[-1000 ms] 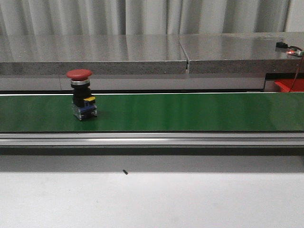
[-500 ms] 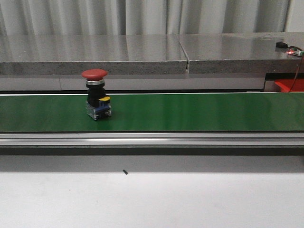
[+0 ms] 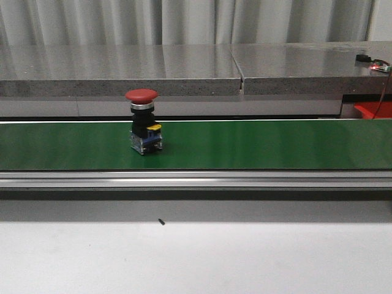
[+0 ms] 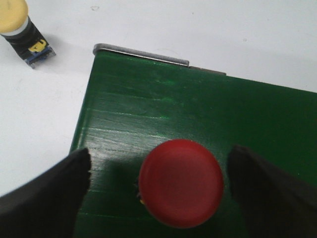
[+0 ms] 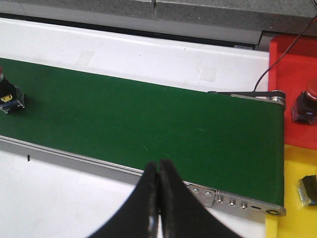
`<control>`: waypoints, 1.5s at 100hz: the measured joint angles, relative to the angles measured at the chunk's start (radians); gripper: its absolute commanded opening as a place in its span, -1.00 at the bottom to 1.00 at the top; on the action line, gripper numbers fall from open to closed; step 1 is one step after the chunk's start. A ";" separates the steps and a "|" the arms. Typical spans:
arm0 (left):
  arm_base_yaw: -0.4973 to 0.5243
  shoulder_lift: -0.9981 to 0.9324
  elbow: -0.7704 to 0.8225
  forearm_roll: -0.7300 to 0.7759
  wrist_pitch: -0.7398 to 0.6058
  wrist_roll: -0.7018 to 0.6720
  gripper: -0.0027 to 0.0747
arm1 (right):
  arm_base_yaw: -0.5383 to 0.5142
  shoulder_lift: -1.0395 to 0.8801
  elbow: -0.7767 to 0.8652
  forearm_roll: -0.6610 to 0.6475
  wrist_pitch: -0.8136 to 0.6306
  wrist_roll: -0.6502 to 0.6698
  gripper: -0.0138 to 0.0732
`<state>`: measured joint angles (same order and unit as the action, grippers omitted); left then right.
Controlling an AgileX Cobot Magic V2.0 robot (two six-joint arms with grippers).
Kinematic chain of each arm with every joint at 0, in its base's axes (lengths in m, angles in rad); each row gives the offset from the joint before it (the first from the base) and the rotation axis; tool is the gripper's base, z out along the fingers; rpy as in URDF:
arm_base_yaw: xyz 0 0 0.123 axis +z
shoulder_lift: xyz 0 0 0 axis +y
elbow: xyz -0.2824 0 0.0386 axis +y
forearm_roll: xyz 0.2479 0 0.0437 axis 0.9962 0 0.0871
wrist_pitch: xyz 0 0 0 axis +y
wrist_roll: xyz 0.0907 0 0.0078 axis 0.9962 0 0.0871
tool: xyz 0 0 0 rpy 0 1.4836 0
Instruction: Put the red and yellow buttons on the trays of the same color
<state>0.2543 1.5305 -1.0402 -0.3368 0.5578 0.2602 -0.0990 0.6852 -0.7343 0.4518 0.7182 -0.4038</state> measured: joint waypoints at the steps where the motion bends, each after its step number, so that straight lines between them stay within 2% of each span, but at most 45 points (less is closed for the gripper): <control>1: 0.000 0.000 -0.002 0.000 0.000 0.000 0.81 | 0.000 0.000 0.000 0.000 0.000 0.000 -0.84; 31: -0.015 -0.141 -0.017 -0.011 -0.003 0.025 0.80 | 0.000 0.000 0.000 0.000 0.000 0.000 -0.84; 65: -0.210 -0.423 0.004 -0.016 -0.020 0.056 0.80 | 0.000 0.000 0.000 0.000 0.000 0.000 -0.84; 88: -0.285 -0.646 0.177 -0.016 -0.121 0.061 0.80 | 0.000 0.000 0.000 0.000 0.000 0.000 -0.84; 122: -0.294 -0.992 0.493 -0.064 -0.151 0.061 0.78 | 0.000 0.000 0.000 0.000 0.000 0.000 -0.84; 134: -0.294 -1.077 0.551 -0.073 -0.151 0.061 0.54 | 0.000 0.000 0.000 0.000 0.000 0.000 -0.84; 150: -0.294 -1.130 0.588 -0.086 -0.151 0.061 -0.17 | 0.000 0.000 0.000 0.000 0.000 0.000 -0.84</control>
<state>-0.0394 0.4004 -0.4526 -0.4231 0.4067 0.3210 -0.0990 0.6852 -0.7343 0.4518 0.7182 -0.4038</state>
